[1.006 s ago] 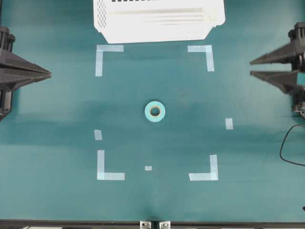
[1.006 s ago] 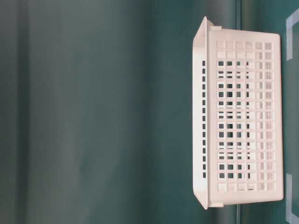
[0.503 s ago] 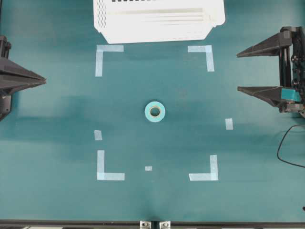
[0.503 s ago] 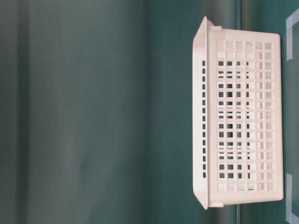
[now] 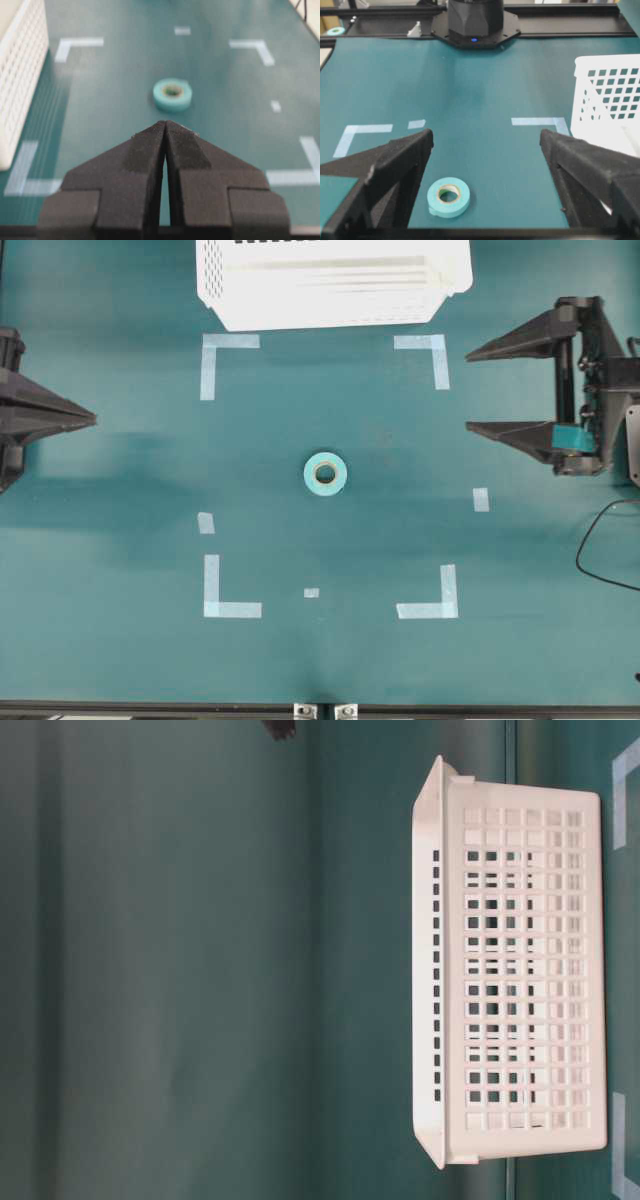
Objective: Put the tape in the middle into the white basket.
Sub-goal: 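Move the open right gripper over the light-teal tape roll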
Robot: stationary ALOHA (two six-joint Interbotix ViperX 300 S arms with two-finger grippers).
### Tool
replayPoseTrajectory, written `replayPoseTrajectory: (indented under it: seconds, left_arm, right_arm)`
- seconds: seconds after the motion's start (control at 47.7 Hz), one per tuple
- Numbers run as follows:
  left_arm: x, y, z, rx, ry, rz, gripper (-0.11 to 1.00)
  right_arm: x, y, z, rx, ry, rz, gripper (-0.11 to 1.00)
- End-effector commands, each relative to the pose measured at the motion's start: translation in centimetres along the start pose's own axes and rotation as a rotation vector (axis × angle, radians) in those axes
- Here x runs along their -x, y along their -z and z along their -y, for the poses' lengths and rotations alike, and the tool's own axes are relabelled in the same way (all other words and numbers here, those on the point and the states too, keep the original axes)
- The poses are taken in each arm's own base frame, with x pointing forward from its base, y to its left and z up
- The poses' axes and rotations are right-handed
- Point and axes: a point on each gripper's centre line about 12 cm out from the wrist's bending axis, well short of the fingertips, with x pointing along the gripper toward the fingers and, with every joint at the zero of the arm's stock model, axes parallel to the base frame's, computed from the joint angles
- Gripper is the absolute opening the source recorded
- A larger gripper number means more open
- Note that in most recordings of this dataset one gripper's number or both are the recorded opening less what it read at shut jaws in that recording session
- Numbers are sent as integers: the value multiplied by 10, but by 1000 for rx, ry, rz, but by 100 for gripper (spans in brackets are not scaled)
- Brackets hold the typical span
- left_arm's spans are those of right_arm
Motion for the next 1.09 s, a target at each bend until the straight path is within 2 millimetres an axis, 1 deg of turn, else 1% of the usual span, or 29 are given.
replayPoseTrajectory:
  seconds: [0.0,0.084,0.356,0.755,1.069]
  left_arm:
    - [0,1,0,1,3,-12,-11]
    - [1,6,0,1,3,-29,-11]
    - [4,14,0,7,3,-28,-11]
    - [5,14,0,9,2,-18,-11]
    - [5,17,0,9,2,-25,-11]
  right_arm:
    - [-8,-10,-1,-3,-4,32,100]
    - [-15,-9,-1,-3,-1,15,100]
    - [-39,-2,0,-8,10,-42,100]
    - [-77,18,4,-12,31,-157,100]
    - [-98,31,1,-9,25,-208,100]
